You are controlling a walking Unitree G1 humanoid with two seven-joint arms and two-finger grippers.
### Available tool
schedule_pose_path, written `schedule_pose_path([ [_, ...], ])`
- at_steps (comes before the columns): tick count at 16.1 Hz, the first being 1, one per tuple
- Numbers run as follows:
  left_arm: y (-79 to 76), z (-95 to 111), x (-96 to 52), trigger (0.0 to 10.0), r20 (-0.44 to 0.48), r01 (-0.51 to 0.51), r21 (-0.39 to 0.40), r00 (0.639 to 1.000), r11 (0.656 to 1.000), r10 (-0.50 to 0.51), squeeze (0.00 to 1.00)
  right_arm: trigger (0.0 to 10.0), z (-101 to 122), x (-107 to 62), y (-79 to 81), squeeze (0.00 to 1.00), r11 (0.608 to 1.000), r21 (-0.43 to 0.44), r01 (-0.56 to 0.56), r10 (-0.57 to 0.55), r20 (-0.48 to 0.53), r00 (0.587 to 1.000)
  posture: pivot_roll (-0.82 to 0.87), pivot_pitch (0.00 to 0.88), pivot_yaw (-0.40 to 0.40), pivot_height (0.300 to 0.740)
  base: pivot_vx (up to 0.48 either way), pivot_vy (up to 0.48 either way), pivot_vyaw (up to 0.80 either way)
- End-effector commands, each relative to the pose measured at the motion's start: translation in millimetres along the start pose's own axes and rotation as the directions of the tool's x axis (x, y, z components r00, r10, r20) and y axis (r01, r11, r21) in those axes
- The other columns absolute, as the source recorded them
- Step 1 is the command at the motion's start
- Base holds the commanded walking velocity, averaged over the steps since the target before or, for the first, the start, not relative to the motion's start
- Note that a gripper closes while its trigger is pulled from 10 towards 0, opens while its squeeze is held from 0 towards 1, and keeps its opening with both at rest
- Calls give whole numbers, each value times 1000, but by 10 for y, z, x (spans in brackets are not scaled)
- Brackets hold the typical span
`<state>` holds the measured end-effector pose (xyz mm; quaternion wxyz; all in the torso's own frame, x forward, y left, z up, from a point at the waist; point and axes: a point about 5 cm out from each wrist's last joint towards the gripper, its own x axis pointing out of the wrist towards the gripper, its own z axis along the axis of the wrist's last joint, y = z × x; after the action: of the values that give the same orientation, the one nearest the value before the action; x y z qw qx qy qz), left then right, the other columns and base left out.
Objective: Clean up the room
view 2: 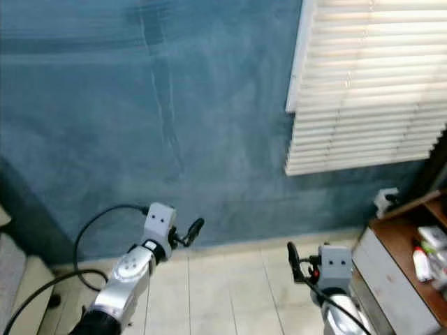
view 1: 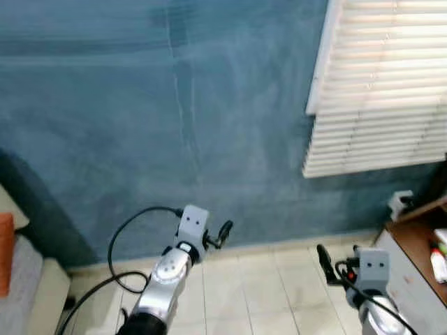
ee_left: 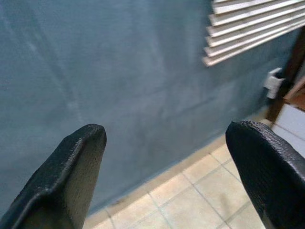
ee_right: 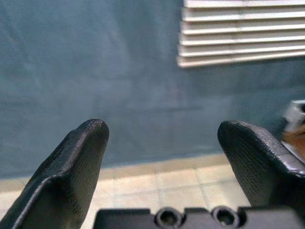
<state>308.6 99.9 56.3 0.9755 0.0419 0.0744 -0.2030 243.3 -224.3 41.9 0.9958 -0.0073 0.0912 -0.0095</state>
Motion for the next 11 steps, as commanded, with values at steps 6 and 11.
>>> schedule_pose_path([
  [6, 298, -252, -1105, 10000, -109, -61, -63, 993, 996, 54, 0, 10000, -9, -433, 418, 0, 948, 53, -313, 315, -40, 948, -54, 0, 19, 740, 55, 0, 0],
  [11, 216, -121, -1181, 10000, -46, -88, -145, 996, 986, 82, 0, 10000, 83, -399, 450, 0, 935, 49, -350, 352, -40, 935, -38, 0, -5, 740, 0, 0, 0],
])
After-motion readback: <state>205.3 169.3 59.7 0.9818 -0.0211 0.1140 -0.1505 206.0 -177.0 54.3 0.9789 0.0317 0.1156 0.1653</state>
